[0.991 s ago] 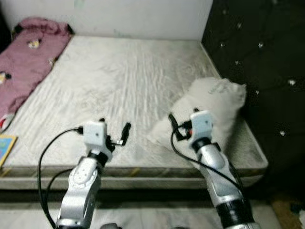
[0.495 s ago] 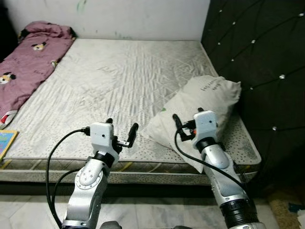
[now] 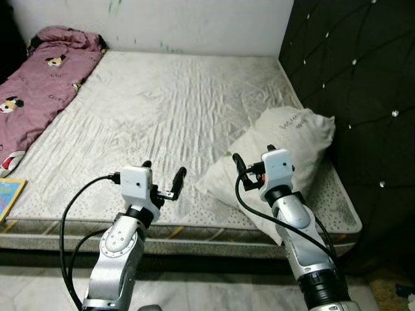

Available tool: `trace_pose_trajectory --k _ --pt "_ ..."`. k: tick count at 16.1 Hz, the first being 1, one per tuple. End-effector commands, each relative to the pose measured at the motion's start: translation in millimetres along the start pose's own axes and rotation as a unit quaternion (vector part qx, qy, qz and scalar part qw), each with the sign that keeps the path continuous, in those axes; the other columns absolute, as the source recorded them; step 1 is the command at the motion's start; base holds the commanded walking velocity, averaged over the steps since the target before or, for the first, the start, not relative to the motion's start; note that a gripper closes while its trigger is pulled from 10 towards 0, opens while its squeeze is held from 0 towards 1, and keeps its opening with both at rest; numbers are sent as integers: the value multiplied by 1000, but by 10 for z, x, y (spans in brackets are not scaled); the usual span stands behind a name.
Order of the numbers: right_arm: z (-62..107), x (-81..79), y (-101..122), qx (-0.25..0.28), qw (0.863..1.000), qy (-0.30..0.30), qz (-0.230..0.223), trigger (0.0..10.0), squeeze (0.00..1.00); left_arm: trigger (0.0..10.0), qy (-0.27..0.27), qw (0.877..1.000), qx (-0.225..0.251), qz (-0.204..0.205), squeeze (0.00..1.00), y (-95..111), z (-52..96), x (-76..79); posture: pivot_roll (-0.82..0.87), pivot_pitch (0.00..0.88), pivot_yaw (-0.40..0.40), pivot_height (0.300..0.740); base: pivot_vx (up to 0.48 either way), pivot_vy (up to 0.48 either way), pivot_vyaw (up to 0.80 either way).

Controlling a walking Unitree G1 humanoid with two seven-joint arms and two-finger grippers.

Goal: Clean up the room

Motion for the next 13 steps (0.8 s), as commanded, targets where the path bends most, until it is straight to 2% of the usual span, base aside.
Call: trace_pose_trajectory --k 1,13 --pt "-26 6 77 14 1000 -2 3 10000 0 10000 -3 1000 1 -3 0 17 0 -4 39 0 -15 740 281 0 0" --pt "-24 5 49 10 1000 -3 2 10000 0 10000 -7 1000 -2 -3 0 11 -11 3 37 0 -14 740 335 0 0"
Point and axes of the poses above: a point about 5 cm out from each wrist's last joint towards the gripper, its own z axis pointing back from the gripper into the wrist, its own y axis along the axis of the wrist's last joint, x = y × z, the point moved 3 cm from there along -z, pointing out of the wrist towards the gripper, and after that the axes turned 1 degree about z, right-handed, at the moved point
